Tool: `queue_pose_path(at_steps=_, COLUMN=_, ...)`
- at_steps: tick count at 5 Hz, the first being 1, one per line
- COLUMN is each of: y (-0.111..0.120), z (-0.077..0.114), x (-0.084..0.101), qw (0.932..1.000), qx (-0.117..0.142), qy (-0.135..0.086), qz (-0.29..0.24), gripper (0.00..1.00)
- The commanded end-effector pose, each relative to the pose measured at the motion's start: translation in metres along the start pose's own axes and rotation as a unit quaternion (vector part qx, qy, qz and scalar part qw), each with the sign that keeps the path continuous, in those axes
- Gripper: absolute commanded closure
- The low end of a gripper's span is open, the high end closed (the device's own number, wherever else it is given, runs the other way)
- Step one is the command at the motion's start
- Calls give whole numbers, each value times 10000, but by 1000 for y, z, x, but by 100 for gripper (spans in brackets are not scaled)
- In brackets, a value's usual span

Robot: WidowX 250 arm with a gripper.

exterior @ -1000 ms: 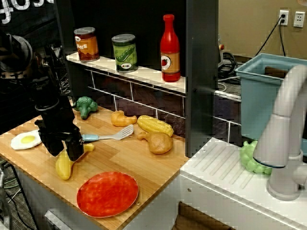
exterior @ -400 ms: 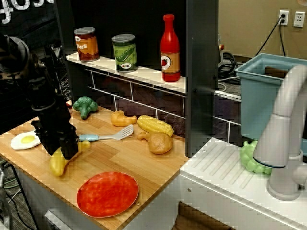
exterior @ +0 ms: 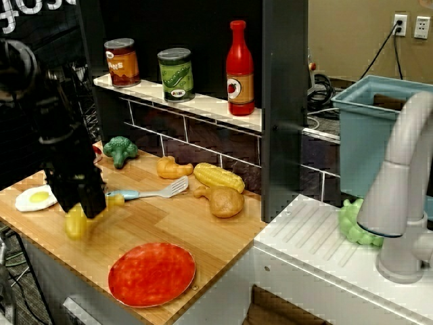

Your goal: Put banana on plate

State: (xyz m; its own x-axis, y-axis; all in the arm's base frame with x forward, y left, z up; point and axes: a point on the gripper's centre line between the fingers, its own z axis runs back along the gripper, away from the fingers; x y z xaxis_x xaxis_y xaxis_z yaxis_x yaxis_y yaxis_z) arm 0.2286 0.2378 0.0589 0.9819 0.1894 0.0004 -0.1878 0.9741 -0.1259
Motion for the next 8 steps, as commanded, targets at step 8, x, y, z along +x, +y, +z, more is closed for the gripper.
queue_pose_path(at_steps=8, y=-115, z=10, x=-38, qw=9926, qx=-8, qy=0, qz=-1215, gripper=100)
